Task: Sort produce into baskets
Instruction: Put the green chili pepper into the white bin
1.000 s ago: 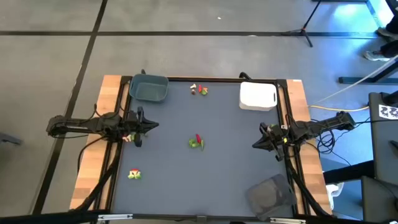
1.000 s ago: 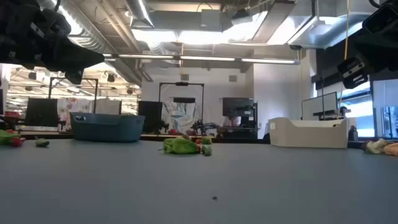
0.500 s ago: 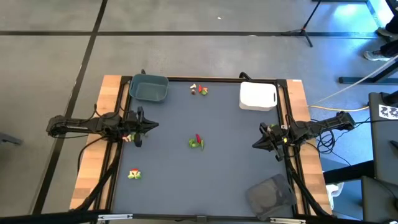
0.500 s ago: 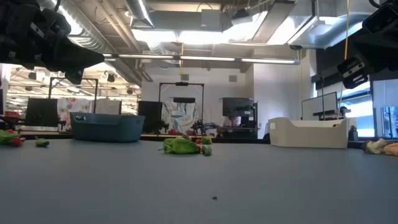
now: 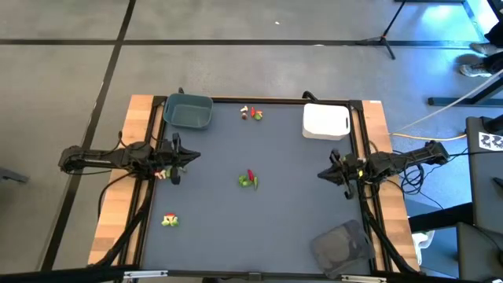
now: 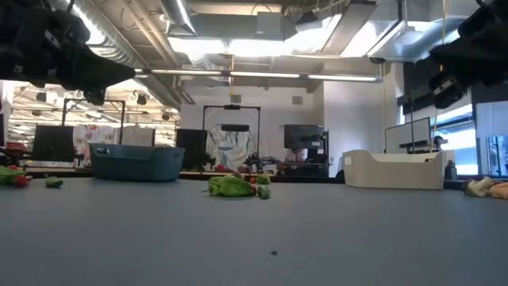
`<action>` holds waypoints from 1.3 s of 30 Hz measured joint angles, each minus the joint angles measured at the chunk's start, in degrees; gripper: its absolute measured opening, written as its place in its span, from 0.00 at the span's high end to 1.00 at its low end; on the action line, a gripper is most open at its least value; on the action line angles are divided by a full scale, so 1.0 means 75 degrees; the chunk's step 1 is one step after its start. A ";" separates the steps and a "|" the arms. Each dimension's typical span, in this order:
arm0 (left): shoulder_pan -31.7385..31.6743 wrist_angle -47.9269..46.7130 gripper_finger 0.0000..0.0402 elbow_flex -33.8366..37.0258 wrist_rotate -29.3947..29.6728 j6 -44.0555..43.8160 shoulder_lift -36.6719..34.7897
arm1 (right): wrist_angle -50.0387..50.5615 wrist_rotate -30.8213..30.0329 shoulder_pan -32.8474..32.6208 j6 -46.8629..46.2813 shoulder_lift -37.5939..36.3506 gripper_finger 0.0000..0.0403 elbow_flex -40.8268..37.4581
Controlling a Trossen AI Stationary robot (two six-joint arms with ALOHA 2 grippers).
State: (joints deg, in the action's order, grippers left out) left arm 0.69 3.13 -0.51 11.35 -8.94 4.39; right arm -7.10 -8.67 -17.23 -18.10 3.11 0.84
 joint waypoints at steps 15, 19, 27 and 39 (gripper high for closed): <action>-0.0005 0.1922 0.99 0.0003 0.0955 0.0642 0.0180 | -0.1874 -0.3006 0.0000 0.0626 0.0139 0.96 0.0000; -0.0097 0.2099 0.99 -0.0003 0.0965 0.0648 0.0524 | -0.1852 -0.3153 0.0000 0.0215 0.0626 0.96 0.0065; -0.0540 0.2232 0.99 0.0000 0.0983 0.0459 0.1370 | -0.1830 -0.3570 0.0003 0.0012 0.2884 0.96 0.1079; -0.0910 0.2577 0.99 -0.0003 0.0983 0.0202 0.2115 | -0.1843 -0.2432 0.1108 -0.0070 0.6765 0.96 0.2533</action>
State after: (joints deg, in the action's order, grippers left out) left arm -6.13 22.46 -0.54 18.72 -7.42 20.25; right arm -20.92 -26.91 -8.92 -18.63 53.85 19.84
